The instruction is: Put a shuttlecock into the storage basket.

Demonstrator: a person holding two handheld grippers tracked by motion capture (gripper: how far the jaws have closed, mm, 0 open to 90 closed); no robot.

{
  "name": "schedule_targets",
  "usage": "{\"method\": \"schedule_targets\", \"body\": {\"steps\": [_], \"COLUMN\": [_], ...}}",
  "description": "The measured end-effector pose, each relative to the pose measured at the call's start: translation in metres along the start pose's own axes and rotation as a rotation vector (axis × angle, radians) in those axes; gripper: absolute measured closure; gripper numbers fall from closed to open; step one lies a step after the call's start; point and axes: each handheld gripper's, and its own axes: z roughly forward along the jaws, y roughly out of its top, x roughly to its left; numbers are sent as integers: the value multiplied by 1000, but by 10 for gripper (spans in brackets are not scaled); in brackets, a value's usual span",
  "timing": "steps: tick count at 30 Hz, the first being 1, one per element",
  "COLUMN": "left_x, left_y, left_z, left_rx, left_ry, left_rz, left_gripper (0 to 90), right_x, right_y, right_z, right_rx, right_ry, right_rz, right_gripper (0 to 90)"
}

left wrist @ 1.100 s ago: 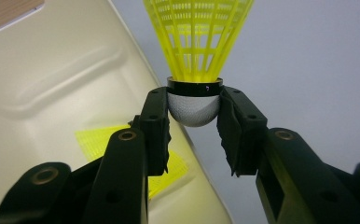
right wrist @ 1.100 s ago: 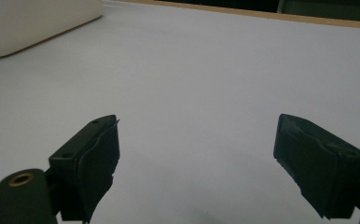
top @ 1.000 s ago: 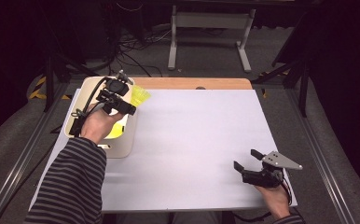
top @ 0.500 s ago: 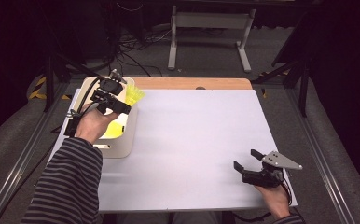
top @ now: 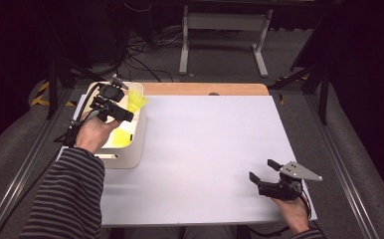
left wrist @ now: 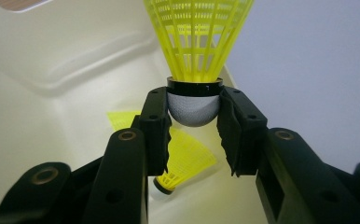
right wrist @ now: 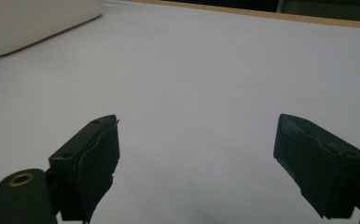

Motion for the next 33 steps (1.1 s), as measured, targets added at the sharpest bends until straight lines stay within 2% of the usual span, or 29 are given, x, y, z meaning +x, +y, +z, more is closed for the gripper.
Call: {"method": "schedule_targets", "body": {"steps": [5,19,33], "left_x": [5,22,31], "left_y": [-2,-11,-12], "left_z": [-1,5,13], "left_rx": [-4,19,39], "left_ry": [9,30,57], "left_rz": [-5,-63,-91], "left_gripper": [650,649,649], "right_x": [0,0,0], "right_y": [0,0,0], "right_z": [0,0,0], "right_rx": [1,4,5], "right_ry": [-1,-2,-2], "right_rz": [0,1,3], "right_gripper": [145,145,145]}}
